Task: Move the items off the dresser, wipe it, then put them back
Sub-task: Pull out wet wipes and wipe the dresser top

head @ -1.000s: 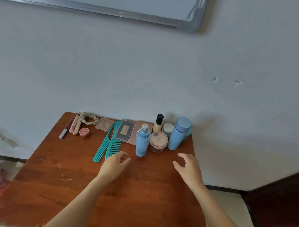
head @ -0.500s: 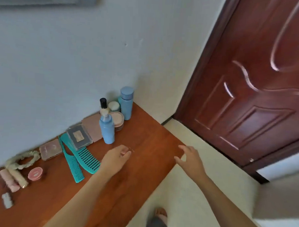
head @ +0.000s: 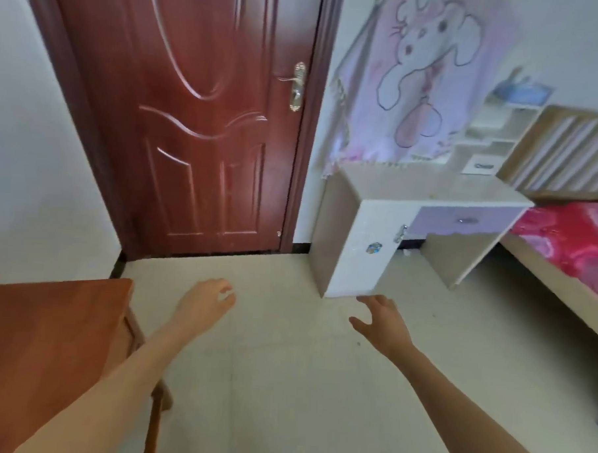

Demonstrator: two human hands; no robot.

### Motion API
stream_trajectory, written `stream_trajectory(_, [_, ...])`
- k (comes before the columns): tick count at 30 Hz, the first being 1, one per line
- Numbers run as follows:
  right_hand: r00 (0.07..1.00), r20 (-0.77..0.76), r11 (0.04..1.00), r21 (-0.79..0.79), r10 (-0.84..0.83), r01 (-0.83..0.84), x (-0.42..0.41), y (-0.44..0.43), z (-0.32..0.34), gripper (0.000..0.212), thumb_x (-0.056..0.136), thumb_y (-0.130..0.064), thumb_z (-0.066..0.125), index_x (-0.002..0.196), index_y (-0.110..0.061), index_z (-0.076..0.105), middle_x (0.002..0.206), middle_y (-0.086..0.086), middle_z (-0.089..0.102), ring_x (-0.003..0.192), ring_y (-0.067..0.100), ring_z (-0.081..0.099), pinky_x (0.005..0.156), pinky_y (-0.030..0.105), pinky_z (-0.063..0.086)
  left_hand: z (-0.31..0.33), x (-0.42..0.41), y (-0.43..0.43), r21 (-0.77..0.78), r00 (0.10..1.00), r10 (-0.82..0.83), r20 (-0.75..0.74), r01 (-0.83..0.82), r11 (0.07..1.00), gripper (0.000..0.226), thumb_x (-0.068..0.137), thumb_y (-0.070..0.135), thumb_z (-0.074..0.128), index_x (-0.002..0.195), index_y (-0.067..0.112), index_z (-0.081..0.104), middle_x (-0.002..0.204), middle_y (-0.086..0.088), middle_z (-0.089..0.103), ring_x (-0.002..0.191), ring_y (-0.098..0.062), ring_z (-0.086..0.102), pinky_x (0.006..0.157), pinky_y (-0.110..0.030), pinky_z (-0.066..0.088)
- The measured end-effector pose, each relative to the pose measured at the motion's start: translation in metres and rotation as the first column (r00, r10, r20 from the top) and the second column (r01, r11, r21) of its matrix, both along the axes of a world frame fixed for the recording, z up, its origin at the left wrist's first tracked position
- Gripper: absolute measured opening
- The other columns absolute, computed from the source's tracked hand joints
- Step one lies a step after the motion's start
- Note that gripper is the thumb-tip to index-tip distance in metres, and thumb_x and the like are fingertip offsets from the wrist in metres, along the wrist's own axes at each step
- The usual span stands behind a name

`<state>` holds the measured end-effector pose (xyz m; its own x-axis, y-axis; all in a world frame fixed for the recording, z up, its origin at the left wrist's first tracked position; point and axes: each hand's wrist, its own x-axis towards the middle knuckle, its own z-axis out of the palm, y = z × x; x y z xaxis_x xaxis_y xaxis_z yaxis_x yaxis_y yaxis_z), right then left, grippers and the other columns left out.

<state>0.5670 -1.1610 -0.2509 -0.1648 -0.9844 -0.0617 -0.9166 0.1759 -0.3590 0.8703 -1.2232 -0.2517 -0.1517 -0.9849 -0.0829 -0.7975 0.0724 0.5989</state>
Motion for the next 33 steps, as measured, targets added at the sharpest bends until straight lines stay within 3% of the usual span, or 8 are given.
stream_trajectory(5, [0.988,-0.029,0.988,-0.036,-0.153,0.152,-0.121,0.082,0.015,0.048,0.088,-0.034,0.057,0.132,-0.018,0.046,0.134,0.004,0.047,0.125,0.020,0.038,0.099,0.027,0.034,0.025,-0.144,0.026,-0.121,0.983,-0.176,0.059,0.182,0.976,0.029,0.092,0.022,0.051,0.115,0.007,0.060,0.121,-0.008,0.059,0.116,-0.026,0.050,0.093,-0.030,0.037])
stream_trajectory(9, [0.974,-0.119,0.980,-0.083,-0.190,0.181,-0.211,0.133,0.047,0.048,0.090,-0.036,0.053,0.134,-0.019,0.043,0.136,0.002,0.045,0.127,0.019,0.036,0.100,0.027,0.034,0.044,-0.250,0.062,-0.227,0.967,-0.255,0.012,0.251,0.941,0.024,0.090,0.020,0.055,0.107,0.006,0.064,0.110,-0.012,0.064,0.106,-0.030,0.052,0.088,-0.035,0.043])
stream_trajectory(12, [0.962,-0.133,0.964,-0.155,-0.239,0.218,-0.264,0.159,0.081,0.048,0.090,-0.036,0.054,0.134,-0.019,0.043,0.135,0.002,0.045,0.127,0.021,0.035,0.100,0.029,0.033,0.063,-0.312,0.071,-0.298,0.945,-0.328,-0.007,0.311,0.903,0.027,0.089,0.026,0.056,0.110,0.011,0.063,0.109,-0.005,0.065,0.108,-0.027,0.054,0.087,-0.036,0.044])
stream_trajectory(17, [0.939,-0.168,0.930,-0.272,-0.300,0.248,-0.336,0.183,0.140,0.050,0.089,-0.033,0.055,0.134,-0.017,0.042,0.134,0.004,0.045,0.126,0.022,0.036,0.100,0.032,0.035,0.118,-0.401,0.084,-0.426,0.925,-0.375,0.066,0.366,0.827,0.039,0.093,0.030,0.049,0.128,0.015,0.050,0.128,-0.002,0.054,0.122,-0.025,0.042,0.095,-0.034,0.038])
stream_trajectory(24, [0.904,-0.277,0.885,-0.426,-0.326,0.189,-0.417,0.172,0.215,0.050,0.088,-0.033,0.055,0.135,-0.019,0.042,0.135,0.004,0.047,0.125,0.023,0.038,0.099,0.035,0.038,0.199,-0.491,0.061,-0.610,0.890,-0.387,0.241,0.449,0.653,0.044,0.094,0.034,0.045,0.135,0.019,0.041,0.137,0.003,0.046,0.128,-0.021,0.035,0.099,-0.031,0.032])
stream_trajectory(27, [0.879,-0.357,0.880,-0.457,-0.316,0.130,-0.453,0.152,0.242,0.051,0.089,-0.035,0.054,0.136,-0.021,0.040,0.137,0.001,0.046,0.127,0.020,0.038,0.102,0.034,0.036,0.225,-0.528,0.041,-0.670,0.882,-0.373,0.288,0.464,0.580,0.052,0.091,0.047,0.035,0.133,0.018,0.043,0.134,0.003,0.049,0.125,-0.021,0.038,0.094,-0.032,0.034])
stream_trajectory(30, [0.836,-0.461,0.905,-0.415,-0.298,0.094,-0.491,0.125,0.267,0.055,0.091,-0.039,0.049,0.141,-0.024,0.031,0.144,0.000,0.037,0.134,0.019,0.030,0.110,0.037,0.027,0.247,-0.567,0.018,-0.738,0.885,-0.385,0.262,0.441,0.510,0.079,0.071,0.057,0.016,0.123,0.012,0.055,0.120,-0.001,0.059,0.116,-0.029,0.049,0.087,-0.037,0.039])
stream_trajectory(33, [0.810,-0.518,0.917,-0.393,-0.276,0.062,-0.527,0.091,0.291,0.056,0.093,-0.040,0.045,0.142,-0.024,0.026,0.146,0.000,0.034,0.136,0.019,0.026,0.112,0.039,0.024,0.263,-0.609,-0.010,-0.791,0.910,-0.359,0.209,0.373,0.485,0.082,0.068,0.057,0.013,0.119,0.010,0.057,0.117,-0.003,0.062,0.111,-0.030,0.051,0.084,-0.038,0.041])
